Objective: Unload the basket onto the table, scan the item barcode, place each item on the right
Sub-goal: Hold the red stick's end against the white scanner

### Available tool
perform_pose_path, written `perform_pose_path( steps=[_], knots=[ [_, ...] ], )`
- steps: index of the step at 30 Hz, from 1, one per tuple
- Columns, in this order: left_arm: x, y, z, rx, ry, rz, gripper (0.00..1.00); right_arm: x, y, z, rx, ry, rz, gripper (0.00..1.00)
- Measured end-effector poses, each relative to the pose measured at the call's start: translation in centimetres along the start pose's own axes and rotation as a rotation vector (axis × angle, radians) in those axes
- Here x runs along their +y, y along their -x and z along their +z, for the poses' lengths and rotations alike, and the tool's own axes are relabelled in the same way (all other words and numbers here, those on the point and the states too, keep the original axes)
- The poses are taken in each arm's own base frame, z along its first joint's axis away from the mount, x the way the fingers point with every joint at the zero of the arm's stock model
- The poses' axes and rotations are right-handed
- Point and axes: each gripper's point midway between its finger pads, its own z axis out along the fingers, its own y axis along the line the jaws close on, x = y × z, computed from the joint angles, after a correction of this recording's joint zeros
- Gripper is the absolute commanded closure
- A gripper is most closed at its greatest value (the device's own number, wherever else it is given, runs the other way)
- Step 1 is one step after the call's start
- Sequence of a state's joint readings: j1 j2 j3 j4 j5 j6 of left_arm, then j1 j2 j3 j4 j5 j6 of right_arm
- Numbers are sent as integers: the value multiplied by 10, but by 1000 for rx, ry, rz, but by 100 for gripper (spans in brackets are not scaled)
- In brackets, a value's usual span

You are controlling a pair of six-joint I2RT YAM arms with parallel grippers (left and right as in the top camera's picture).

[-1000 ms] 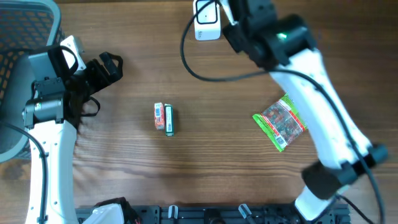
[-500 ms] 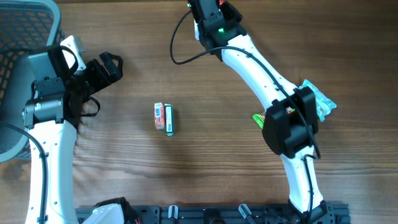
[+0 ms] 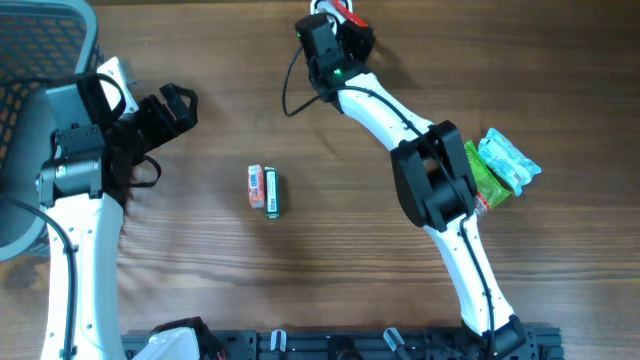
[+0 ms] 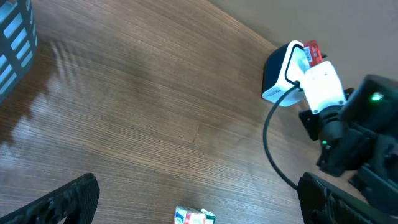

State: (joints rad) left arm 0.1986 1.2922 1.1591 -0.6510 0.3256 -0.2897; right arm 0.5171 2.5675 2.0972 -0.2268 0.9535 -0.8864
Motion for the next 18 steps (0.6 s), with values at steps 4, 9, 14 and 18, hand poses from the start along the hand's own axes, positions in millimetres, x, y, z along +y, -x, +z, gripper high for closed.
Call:
perform_pose_path(
  steps=[4, 9, 14, 18],
  knots=[
    [0, 0, 0, 0, 0, 0, 0, 6, -7, 5, 29, 1, -62, 96],
    [0, 0, 0, 0, 0, 0, 0, 5, -9, 3, 45, -8, -162, 96],
    [0, 0, 0, 0, 0, 0, 0, 8, -3, -5, 34, -10, -255, 96],
    [0, 0, 0, 0, 0, 0, 0, 15, 4, -16, 18, -2, -330, 96]
  ],
)
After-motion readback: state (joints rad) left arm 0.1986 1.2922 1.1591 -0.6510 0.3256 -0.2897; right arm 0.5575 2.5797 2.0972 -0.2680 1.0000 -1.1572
